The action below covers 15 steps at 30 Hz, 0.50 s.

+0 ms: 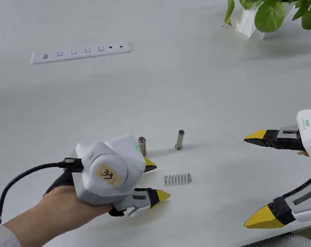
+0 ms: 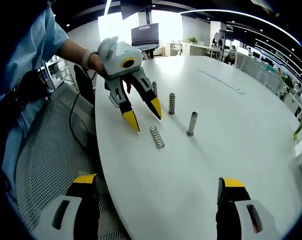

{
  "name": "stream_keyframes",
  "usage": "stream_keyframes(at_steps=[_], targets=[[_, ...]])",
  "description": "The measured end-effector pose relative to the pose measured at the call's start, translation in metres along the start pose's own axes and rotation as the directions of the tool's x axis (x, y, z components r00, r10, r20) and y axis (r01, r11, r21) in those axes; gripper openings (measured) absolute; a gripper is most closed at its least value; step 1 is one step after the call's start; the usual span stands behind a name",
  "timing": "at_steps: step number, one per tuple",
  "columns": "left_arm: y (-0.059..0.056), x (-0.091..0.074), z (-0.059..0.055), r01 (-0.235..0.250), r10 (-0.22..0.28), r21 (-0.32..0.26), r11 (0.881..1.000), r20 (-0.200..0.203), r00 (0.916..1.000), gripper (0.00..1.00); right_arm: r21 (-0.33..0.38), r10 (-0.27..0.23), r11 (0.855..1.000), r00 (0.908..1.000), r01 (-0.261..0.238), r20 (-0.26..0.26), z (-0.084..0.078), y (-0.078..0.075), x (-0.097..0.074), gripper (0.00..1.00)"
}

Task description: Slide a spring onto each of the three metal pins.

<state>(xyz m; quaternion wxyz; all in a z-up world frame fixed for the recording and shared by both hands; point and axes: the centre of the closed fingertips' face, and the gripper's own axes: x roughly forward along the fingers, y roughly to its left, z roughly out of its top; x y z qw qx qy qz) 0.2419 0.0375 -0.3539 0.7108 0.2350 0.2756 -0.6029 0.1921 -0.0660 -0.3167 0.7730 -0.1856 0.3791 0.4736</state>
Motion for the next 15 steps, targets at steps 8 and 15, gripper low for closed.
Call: stream_keyframes(at_steps=[8,15], targets=[[0.000,0.008,0.003,0.040,-0.040,0.027,0.999,-0.020,0.9990,0.18,0.016,-0.007,1.000,1.0000,0.007,0.000,-0.006,0.001,-0.002,0.98],[-0.002,0.014,0.003,0.063,-0.061,0.055,0.996,-0.044,0.9972,0.14,0.027,-0.009,1.000,1.0000,0.009,0.003,-0.009,0.002,-0.002,0.98]])
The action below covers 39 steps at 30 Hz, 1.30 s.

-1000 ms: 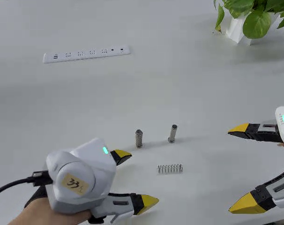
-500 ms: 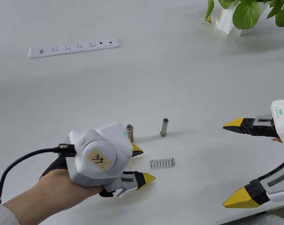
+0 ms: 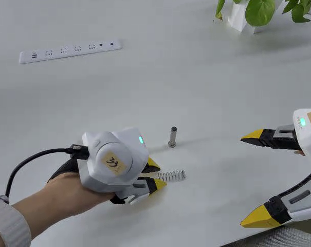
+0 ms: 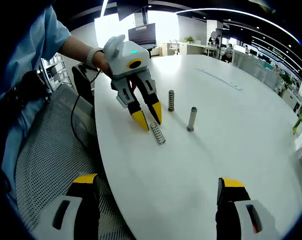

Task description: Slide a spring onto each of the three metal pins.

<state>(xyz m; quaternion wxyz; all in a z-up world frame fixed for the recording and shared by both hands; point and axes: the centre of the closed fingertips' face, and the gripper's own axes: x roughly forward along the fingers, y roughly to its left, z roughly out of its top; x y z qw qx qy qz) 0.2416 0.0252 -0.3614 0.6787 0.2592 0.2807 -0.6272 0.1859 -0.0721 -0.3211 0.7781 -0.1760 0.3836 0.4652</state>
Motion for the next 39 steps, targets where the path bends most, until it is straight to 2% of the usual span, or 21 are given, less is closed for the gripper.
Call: stream_keyframes(at_steps=[26,39], targets=[[-0.0006,0.0061,-0.0028,0.042,-0.037,0.056,0.998,-0.083,0.9958,0.08,0.013,0.002,1.000,1.0000,-0.002,-0.001,-0.0047,0.0015,0.0015,0.98],[-0.0068,-0.0006,-0.0070,0.027,-0.028,-0.026,0.999,-0.027,0.9993,0.07,0.002,0.014,1.000,0.9999,-0.014,0.001,0.0030,0.0062,0.0060,0.96]])
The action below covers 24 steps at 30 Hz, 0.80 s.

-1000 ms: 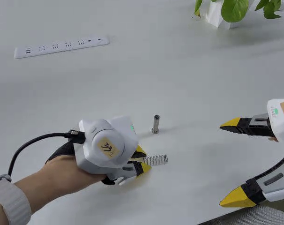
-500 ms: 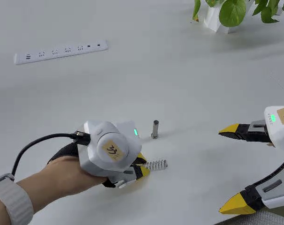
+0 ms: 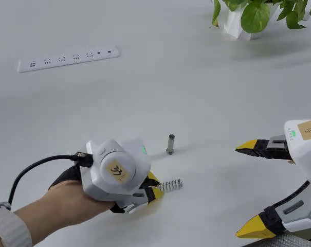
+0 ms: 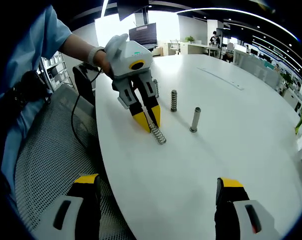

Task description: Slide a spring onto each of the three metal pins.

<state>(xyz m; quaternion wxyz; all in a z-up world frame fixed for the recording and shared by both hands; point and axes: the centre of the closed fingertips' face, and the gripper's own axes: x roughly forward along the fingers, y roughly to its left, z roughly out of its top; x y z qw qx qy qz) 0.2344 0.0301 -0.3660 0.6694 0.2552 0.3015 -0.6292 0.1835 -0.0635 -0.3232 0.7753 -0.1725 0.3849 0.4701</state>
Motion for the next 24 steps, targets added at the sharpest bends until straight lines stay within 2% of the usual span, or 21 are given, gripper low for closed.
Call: stream_keyframes(at_steps=[5,12,16,20,24], targets=[[0.001,-0.006,-0.003,-0.020,0.020,-0.035,0.999,0.022,0.9995,0.07,-0.005,-0.002,1.000,1.0000,0.002,0.007,0.005,-0.001,0.000,0.96],[-0.002,-0.017,-0.001,-0.040,0.044,-0.065,0.997,0.062,0.9971,0.07,-0.021,0.006,1.000,0.9999,-0.005,0.014,0.013,0.001,0.002,0.94],[-0.006,-0.023,0.000,-0.048,0.055,-0.080,0.996,0.092,0.9942,0.07,-0.030,0.014,0.999,0.9996,-0.013,0.024,0.021,0.001,0.005,0.94],[-0.008,-0.030,-0.002,-0.057,0.064,-0.079,0.995,0.098,0.9931,0.07,-0.045,0.020,0.999,0.9994,-0.018,0.028,0.028,0.002,0.008,0.93],[-0.009,-0.038,-0.002,-0.071,0.081,-0.092,0.993,0.120,0.9894,0.07,-0.059,0.042,0.997,0.9978,-0.039,0.052,0.042,0.007,0.011,0.91]])
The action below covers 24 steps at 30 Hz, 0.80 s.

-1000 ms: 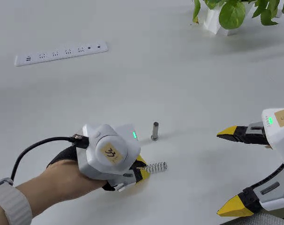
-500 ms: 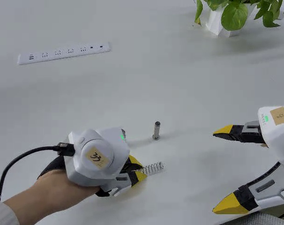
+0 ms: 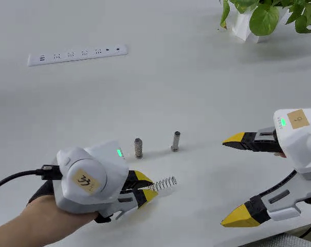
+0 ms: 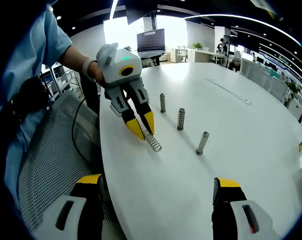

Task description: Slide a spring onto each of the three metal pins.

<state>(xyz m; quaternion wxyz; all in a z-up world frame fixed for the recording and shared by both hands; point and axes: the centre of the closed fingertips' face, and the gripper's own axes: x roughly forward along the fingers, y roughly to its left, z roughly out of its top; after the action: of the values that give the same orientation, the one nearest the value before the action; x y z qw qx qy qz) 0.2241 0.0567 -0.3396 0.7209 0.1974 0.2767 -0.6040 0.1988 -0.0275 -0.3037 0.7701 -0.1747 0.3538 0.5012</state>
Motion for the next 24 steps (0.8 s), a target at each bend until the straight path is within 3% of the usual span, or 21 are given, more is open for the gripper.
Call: stream_keyframes(at_steps=[4,14,24], targets=[[-0.005,-0.007,0.001,-0.004,0.004,-0.005,1.000,0.024,0.9997,0.07,-0.027,0.038,0.999,0.9983,-0.037,0.045,0.019,0.006,0.003,0.90],[-0.017,-0.023,0.004,-0.020,0.021,-0.024,1.000,0.073,0.9971,0.07,-0.148,0.115,0.983,0.9927,-0.109,0.035,0.045,0.019,0.011,0.75],[-0.025,-0.038,0.009,-0.031,0.036,-0.039,0.999,0.118,0.9924,0.07,-0.183,0.194,0.966,0.9805,-0.186,0.030,0.055,0.033,0.023,0.56]])
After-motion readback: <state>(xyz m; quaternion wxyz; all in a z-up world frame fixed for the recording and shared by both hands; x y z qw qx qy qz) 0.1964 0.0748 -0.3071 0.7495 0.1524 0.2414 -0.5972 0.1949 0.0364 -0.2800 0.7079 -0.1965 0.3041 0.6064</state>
